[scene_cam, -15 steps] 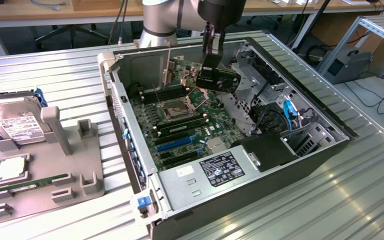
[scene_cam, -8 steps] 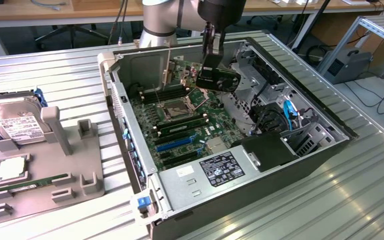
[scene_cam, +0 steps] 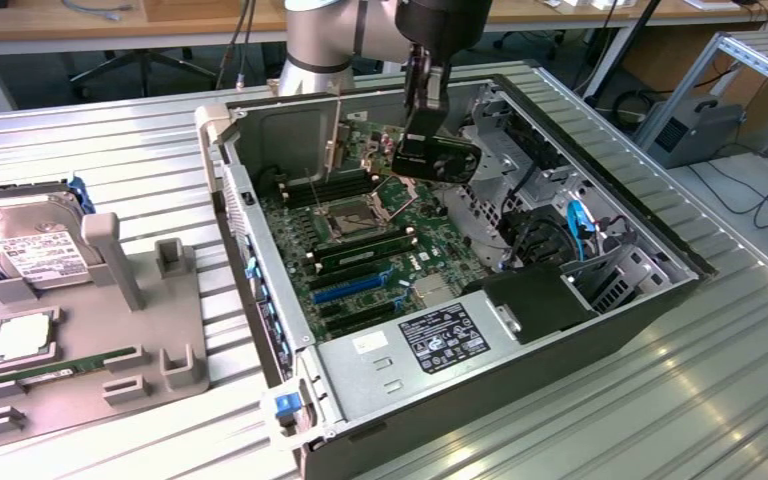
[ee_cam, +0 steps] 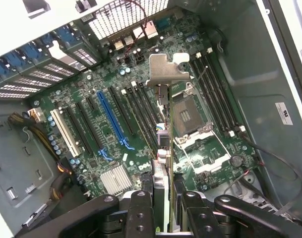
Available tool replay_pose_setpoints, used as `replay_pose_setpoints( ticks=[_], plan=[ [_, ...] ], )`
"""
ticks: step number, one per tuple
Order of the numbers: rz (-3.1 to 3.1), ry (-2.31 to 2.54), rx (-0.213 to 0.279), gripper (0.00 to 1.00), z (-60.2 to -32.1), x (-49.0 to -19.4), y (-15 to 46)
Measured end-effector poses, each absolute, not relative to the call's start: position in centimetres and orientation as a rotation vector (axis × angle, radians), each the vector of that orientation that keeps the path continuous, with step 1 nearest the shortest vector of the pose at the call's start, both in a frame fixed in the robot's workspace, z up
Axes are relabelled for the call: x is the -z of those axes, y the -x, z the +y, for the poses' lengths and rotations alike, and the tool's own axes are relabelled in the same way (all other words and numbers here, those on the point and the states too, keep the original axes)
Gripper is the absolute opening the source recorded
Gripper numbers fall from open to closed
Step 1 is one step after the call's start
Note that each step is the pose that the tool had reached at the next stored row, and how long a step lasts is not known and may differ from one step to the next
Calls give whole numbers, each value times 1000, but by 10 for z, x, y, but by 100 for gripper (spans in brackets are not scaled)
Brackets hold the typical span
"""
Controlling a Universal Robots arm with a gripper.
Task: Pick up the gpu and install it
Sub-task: 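Insert the gpu into the slot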
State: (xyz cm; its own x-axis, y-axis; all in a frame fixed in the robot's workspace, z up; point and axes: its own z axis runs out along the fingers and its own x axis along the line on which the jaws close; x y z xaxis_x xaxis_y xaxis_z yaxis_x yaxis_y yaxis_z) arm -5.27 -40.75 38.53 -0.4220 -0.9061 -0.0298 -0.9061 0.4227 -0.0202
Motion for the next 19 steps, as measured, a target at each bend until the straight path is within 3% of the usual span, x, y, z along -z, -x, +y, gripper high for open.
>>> replay_pose_setpoints(
  ticks=[19],
  plan=[
    [2563,1753,0,27,-407,-385,53]
  ],
)
